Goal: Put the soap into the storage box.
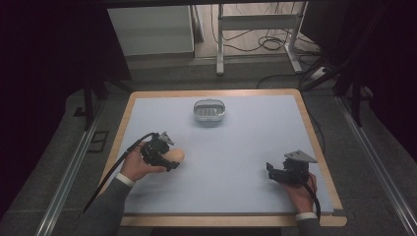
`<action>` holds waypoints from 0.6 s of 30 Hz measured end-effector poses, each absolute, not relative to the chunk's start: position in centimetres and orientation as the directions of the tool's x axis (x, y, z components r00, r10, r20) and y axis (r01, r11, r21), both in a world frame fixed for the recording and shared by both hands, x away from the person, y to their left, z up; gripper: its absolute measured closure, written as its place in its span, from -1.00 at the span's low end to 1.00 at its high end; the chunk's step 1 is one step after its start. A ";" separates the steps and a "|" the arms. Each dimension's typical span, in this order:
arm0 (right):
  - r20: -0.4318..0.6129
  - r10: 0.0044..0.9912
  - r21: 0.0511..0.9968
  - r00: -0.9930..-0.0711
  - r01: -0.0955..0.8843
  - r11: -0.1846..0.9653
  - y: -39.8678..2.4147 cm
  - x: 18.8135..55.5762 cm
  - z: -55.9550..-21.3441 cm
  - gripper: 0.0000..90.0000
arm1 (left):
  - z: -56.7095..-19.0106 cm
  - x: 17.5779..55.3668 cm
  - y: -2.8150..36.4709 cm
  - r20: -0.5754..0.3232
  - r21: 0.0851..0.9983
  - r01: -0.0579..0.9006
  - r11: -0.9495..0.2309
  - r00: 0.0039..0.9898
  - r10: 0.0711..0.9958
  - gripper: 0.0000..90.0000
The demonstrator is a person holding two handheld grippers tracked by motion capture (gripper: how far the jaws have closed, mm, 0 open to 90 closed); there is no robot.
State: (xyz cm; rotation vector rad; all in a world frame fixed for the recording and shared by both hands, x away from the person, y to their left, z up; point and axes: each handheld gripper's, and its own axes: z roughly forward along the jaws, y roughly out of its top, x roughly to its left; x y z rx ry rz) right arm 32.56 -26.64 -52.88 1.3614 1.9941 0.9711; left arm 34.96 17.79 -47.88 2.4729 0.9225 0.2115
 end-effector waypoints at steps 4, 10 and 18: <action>-0.027 0.937 0.798 -0.347 0.557 0.229 -26.7 32.6 -52.9 -0.78 | -47.6 35.3 17.7 -0.020 0.501 0.573 -0.649 0.757 0.653 -0.27; -0.025 0.937 0.797 -0.348 0.558 0.229 -26.7 32.6 -52.9 -0.78 | -47.2 35.9 17.5 -0.018 0.502 0.573 -0.647 0.755 0.655 -0.27; -0.025 0.937 0.797 -0.347 0.560 0.228 -26.7 32.6 -52.9 -0.78 | -46.4 36.8 16.9 -0.010 0.514 0.566 -0.645 0.756 0.655 -0.27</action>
